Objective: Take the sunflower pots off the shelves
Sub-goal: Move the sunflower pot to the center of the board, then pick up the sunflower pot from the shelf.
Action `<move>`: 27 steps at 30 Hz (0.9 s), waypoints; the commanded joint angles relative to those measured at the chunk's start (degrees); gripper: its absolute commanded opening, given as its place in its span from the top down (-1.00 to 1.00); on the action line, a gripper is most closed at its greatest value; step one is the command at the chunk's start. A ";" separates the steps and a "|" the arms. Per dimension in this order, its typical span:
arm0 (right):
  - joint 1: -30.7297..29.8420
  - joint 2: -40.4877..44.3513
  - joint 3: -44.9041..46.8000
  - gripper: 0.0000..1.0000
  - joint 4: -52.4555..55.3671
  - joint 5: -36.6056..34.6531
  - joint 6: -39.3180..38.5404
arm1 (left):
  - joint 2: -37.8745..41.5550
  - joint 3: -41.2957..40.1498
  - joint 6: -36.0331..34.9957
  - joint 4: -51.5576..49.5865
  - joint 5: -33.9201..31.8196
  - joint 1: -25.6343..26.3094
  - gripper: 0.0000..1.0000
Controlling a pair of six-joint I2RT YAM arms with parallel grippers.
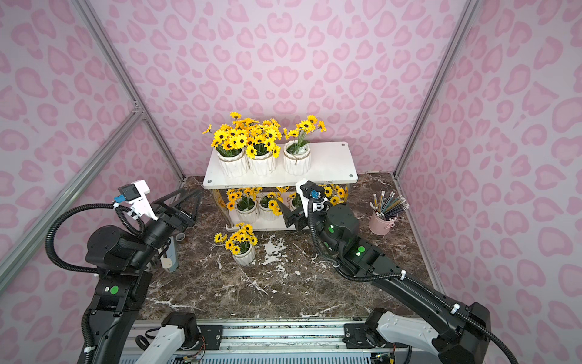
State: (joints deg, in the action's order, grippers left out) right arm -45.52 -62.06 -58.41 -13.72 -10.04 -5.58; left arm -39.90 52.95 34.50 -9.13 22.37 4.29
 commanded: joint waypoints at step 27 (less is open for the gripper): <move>12.49 -17.26 -19.10 -0.98 1.43 5.60 1.65 | -3.95 2.66 0.20 6.05 6.91 0.01 -0.95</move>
State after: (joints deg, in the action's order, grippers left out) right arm -33.36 -78.41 -76.47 -9.82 -4.82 -4.49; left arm -43.68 55.16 35.42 -4.51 28.77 4.27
